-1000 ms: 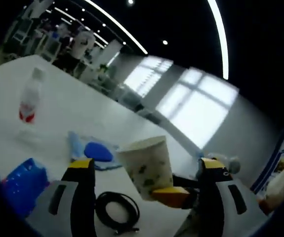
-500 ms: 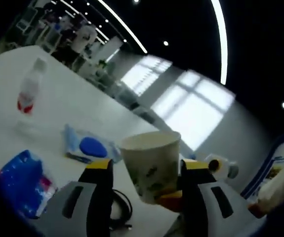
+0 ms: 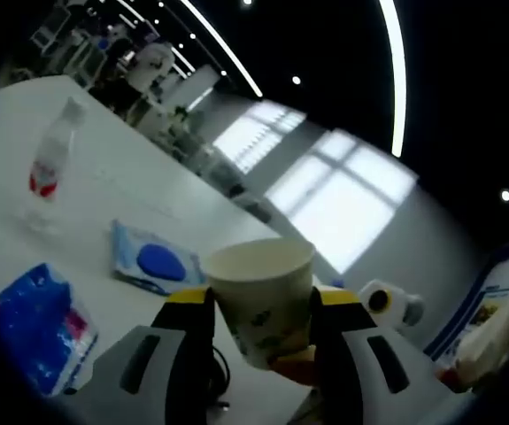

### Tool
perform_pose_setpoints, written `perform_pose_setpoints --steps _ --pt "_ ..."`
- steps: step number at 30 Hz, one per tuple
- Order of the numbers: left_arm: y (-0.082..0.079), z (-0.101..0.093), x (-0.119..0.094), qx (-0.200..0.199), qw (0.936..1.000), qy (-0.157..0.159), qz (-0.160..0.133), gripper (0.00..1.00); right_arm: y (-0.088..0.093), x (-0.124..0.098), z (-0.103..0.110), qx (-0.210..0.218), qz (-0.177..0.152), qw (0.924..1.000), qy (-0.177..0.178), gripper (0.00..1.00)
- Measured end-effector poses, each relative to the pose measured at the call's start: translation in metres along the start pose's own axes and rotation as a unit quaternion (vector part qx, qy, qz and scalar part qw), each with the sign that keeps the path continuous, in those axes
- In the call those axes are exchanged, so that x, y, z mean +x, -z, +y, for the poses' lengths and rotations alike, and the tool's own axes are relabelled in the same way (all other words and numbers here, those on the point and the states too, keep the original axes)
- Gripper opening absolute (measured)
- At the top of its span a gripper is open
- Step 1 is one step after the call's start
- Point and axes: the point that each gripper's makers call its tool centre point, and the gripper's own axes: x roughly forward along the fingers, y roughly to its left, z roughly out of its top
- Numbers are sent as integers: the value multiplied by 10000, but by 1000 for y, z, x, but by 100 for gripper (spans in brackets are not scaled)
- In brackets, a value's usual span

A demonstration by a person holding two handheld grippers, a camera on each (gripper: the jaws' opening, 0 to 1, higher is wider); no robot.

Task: Arrange the tabletop items into an orderly group along one side of the table until the central work area is clear of visible clutter.

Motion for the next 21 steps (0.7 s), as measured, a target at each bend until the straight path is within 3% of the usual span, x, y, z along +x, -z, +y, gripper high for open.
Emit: perform_pose_setpoints --steps 9,13,18,21 --pt "-4 0 2 321 9995 -3 -71 39 3 2 -6 -73 139 9997 170 41" --pt "-11 7 0 816 9963 -236 -153 39 15 3 -13 -224 451 9980 381 65" --pt "-15 20 -2 1502 9869 -589 -95 39 23 2 -16 -292 600 9968 444 77" --pt "-20 26 -2 2001 9768 -749 -124 38 28 1 -18 -288 698 9959 492 84"
